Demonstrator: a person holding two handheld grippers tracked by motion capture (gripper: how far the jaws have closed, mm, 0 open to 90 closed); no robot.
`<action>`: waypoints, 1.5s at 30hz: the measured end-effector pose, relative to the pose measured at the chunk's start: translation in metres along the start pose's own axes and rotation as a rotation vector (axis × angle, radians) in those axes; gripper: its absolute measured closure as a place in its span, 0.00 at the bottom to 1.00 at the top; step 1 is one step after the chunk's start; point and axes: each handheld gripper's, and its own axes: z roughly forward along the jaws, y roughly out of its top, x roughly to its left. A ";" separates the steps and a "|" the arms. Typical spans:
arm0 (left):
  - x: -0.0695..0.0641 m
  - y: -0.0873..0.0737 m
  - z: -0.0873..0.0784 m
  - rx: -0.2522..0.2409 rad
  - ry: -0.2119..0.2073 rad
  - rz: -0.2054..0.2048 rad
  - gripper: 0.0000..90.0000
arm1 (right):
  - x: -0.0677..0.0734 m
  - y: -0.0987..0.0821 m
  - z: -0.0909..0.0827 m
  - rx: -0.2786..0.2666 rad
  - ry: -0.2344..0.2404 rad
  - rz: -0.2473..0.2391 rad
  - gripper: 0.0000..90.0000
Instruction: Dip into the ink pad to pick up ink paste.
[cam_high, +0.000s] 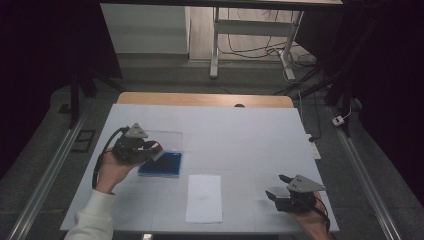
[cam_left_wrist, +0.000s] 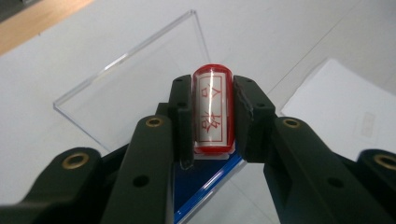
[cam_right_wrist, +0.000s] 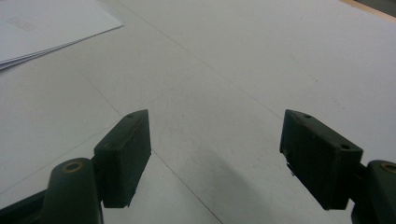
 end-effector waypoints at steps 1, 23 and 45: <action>0.001 -0.001 0.003 0.009 0.000 -0.003 0.78 | 0.000 0.000 0.000 0.001 0.001 0.001 0.27; 0.008 -0.017 0.049 0.163 -0.014 -0.017 0.78 | 0.001 -0.001 0.002 0.016 0.002 -0.007 0.27; 0.007 -0.017 0.053 0.186 -0.008 -0.015 0.78 | 0.002 -0.001 0.003 0.020 0.009 -0.010 0.27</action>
